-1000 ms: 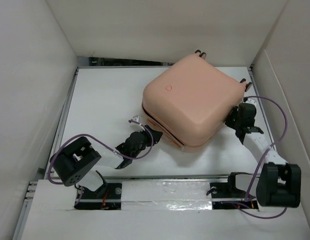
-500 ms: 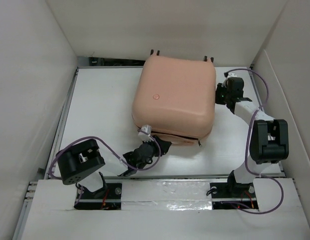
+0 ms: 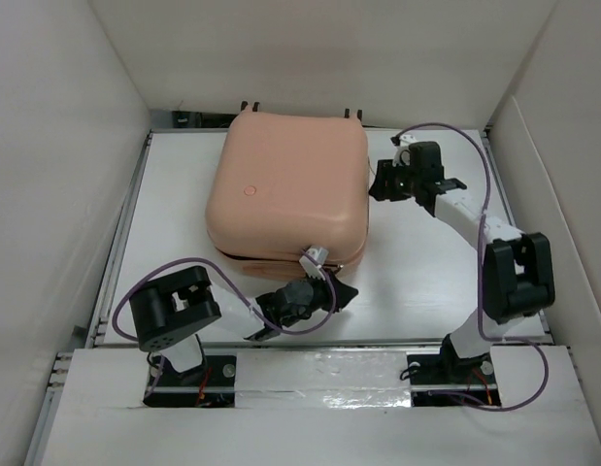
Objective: Pack the luggage
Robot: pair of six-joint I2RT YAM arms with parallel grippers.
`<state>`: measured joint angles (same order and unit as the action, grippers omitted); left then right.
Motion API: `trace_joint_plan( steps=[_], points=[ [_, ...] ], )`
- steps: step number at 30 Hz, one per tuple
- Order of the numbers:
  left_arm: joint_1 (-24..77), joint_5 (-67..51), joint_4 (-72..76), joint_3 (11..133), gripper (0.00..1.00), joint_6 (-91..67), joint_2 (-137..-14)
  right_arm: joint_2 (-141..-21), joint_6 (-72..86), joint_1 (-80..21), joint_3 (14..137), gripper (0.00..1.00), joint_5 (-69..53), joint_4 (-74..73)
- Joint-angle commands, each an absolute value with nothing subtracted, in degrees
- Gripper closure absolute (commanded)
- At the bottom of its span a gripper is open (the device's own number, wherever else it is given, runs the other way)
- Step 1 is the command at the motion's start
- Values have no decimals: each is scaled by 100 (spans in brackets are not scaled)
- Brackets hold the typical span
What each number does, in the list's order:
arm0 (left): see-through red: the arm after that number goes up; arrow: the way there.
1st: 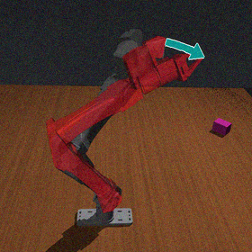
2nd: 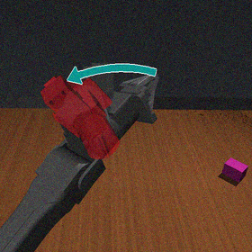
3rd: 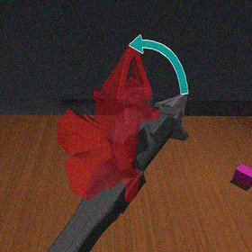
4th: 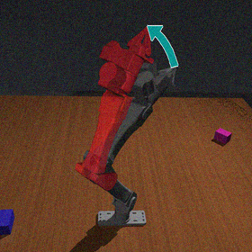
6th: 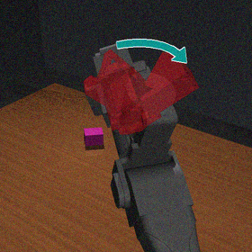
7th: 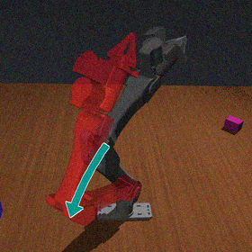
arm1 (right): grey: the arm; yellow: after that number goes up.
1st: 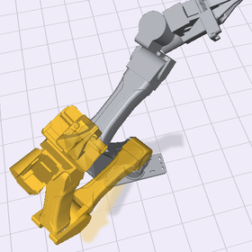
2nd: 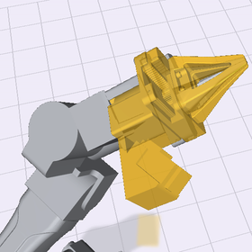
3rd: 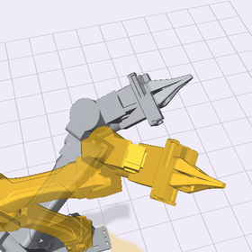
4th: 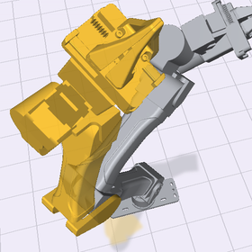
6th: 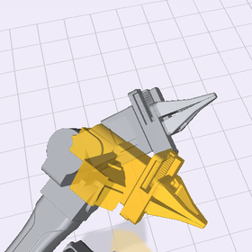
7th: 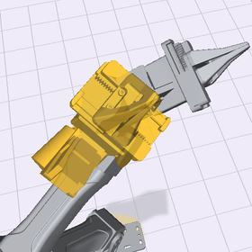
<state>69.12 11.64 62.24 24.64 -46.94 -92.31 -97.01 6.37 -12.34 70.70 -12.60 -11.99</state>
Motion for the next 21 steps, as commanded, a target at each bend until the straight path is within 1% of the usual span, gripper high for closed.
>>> trace_joint_plan(
  steps=[1, 2, 3, 6, 8, 9, 10, 11, 12, 13, 14, 16, 17, 18, 19, 20, 21],
  points=[
    [6530, 870, 6662, 2637, 100, -4667, -9229, -8580, 878, -1196, 6743, 44, -1758, -1064],
    [6530, 870, 6619, 2602, 100, -4606, -9159, -8378, 940, -1108, 6567, 42, -1680, -994],
    [6530, 870, 6609, 2575, 100, -4597, -9115, -7976, 1001, -1038, 6400, 41, -1487, -915],
    [6583, 984, 6469, 2312, 100, -4658, -8756, -7402, 1037, -932, 5864, 41, -1302, -949],
    [6583, 1202, 6207, 1980, 100, -4693, -8430, -6717, 1107, -1054, 5407, 44, -1301, -906],
    [6583, 1308, 6057, 1864, 100, -4685, -8020, -6436, 1168, -1194, 5179, 59, -1327, -679],
    [6583, 1423, 5873, 1741, 97, -4719, -7755, -5807, 1204, -1361, 4924, 68, -1292, -538],
    [6583, 1711, 5384, 1514, 92, -4746, -7160, -5488, 1265, -1797, 4426, 76, -1240, -440],
    [6583, 1870, 5101, 1407, 81, -4781, -6859, -5197, 1431, -2063, 4169, 90, -1039, -283],
    [6583, 2159, 4811, 1319, 75, -4877, -6507, -4942, 1546, -2335, 3914, 94, -941, -177],
    [6513, 2414, 3764, 1136, 66, -5008, -5869, -4452, 1860, -2912, 3398, 96, -723, 155],
    [6443, 2521, 3457, 1073, 58, -5088, -5268, -4369, 2161, -3521, 2999, 96, -423, 385],
    [6373, 2688, 2862, 959, 54, -5272, -5004, -4316, 2293, -3838, 2823, 95, -222, 543],
    [6285, 2716, 2613, 897, 51, -5343, -4496, -4342, 2503, -4441, 2560, 86, -46, 849],
    [6014, 2698, 2428, 836, 46, -5405, -4291, -4385, 2583, -4700, 2488, 76, 504, 974],
    [5846, 2516, 2130, 731, 45, -5484, -4115, -4473, 2636, -4902, 2444, 68, 632, 1106],
    [5679, 2348, 2014, 695, 45, -5493, -3861, -4691, 2689, -5191, 2435, 55, 694, 1334]
  ],
)
